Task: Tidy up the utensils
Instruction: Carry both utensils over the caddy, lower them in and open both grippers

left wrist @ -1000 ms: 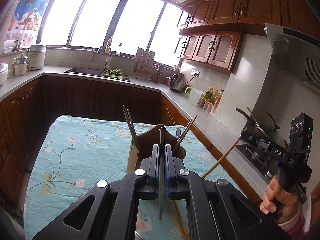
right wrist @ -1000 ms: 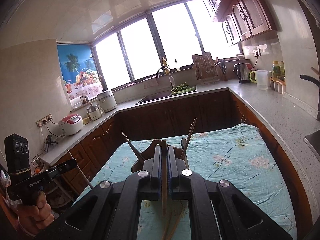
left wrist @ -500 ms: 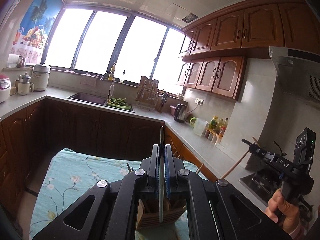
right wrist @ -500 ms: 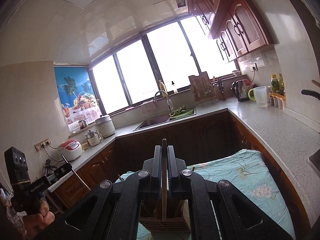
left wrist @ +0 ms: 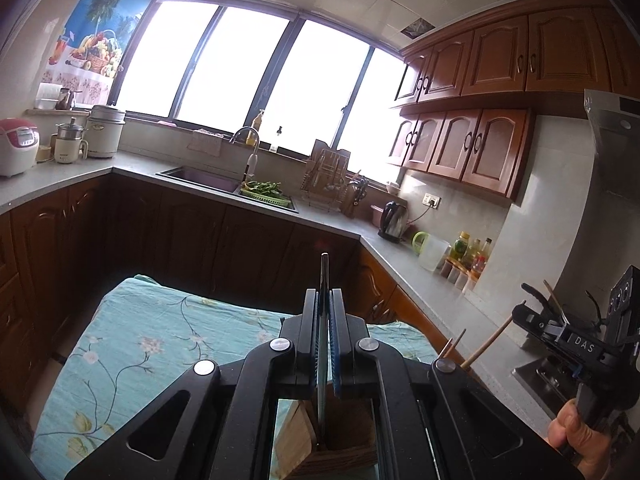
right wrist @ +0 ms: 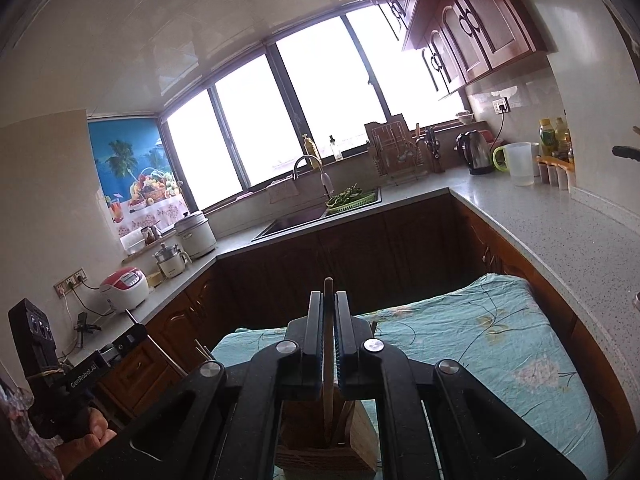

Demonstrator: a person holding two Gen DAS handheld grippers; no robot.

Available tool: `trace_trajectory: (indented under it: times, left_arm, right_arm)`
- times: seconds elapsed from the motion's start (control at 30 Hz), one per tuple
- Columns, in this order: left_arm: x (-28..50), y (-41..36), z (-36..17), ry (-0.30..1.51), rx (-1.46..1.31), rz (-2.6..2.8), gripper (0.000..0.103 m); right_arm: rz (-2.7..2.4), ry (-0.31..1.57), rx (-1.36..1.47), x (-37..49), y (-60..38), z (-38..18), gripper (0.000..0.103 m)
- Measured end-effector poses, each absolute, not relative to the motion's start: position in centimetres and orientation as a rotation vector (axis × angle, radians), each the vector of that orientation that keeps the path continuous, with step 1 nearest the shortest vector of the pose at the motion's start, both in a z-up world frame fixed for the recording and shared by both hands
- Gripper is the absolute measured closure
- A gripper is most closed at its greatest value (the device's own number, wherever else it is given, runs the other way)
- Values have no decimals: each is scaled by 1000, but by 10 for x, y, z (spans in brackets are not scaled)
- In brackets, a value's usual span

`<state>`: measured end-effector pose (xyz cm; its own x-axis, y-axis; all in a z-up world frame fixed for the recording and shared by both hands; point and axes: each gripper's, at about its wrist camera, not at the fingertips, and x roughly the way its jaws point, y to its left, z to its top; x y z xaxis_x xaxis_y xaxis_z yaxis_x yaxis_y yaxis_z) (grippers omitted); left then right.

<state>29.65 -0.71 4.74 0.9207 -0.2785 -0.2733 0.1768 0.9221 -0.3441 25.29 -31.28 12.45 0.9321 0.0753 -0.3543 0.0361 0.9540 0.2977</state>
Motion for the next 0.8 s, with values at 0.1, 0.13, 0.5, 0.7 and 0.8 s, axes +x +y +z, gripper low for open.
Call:
trace_trajectory:
  times: [0.1,0.13,0.5,0.7,0.8]
  left_arm:
    - [305,-13,35,347,-323,-239,100]
    - [308,-12,32,357,-321,-240,100]
    - [340,-4,12,454,-348,-266,100]
    - [345,2,16,460,-335,-266,100]
    - [344,3,16,462,-329,-265,100]
  right_arm:
    - [23,405,305,260,-311,110,98]
    - [24,417,306,262,-310,106,98]
    - [35,500,309,276,-308,82,98]
    - [30,503,303,279,-307,83,98]
    - [28,503,301,280,-307,83,98]
